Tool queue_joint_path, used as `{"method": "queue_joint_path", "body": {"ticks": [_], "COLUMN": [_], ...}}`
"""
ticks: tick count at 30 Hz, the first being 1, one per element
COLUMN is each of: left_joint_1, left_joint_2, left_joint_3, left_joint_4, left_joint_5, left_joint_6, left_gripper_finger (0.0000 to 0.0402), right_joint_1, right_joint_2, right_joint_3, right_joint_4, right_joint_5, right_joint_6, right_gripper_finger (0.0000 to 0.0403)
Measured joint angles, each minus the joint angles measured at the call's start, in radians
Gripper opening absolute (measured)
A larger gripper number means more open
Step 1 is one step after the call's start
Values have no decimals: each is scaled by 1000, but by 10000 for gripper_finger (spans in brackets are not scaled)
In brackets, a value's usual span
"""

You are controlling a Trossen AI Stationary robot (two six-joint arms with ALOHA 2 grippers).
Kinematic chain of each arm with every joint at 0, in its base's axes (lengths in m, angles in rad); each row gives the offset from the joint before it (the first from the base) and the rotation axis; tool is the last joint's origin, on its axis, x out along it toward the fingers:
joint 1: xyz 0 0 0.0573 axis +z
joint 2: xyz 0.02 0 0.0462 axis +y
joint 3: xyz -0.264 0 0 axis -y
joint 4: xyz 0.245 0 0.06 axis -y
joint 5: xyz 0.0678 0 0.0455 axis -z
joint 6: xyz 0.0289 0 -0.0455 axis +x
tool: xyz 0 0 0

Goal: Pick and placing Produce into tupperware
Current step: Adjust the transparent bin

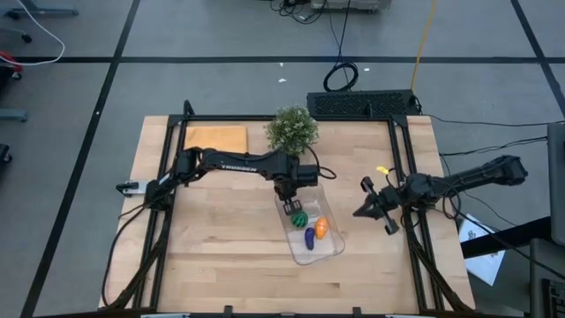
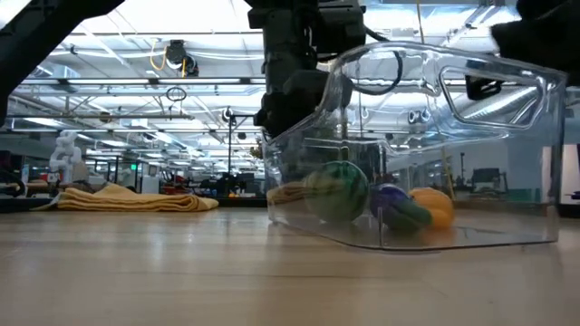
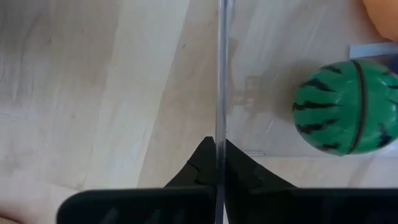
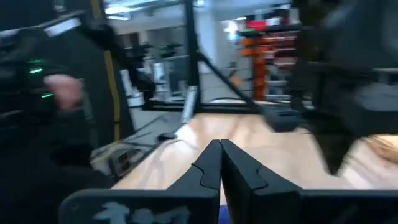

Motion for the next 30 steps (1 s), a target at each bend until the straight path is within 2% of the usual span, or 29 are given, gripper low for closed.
{"method": "queue_joint_path", "body": {"ticks": [4, 7, 13, 19, 25, 30], "left_joint_1": [16, 19, 1, -37, -73, -102], "left_joint_2": [0, 0, 0, 0, 0, 0], "left_joint_3": [0, 0, 0, 0, 0, 0], "left_joint_4": [-2, -7, -16, -23, -21, 25], "left_joint_5": [-6, -17, -27, -74, -138, -177], "left_joint_6": [-40, -83, -171, -282, -396, -426], "left_gripper_finger": [1, 1, 0, 0, 0, 0], "right_joint_1": [71, 100, 110, 110, 110, 110], "right_joint_2": [20, 42, 75, 85, 85, 85], "right_joint_3": [12, 15, 18, 20, 21, 22], "right_joint_4": [-4, -6, -34, -43, -40, -40], "right_joint_5": [-14, 21, 115, 118, 119, 119], "right_joint_6": [-44, -45, -24, -18, -18, -18], "right_gripper_finger": [0, 11, 70, 114, 125, 125]}}
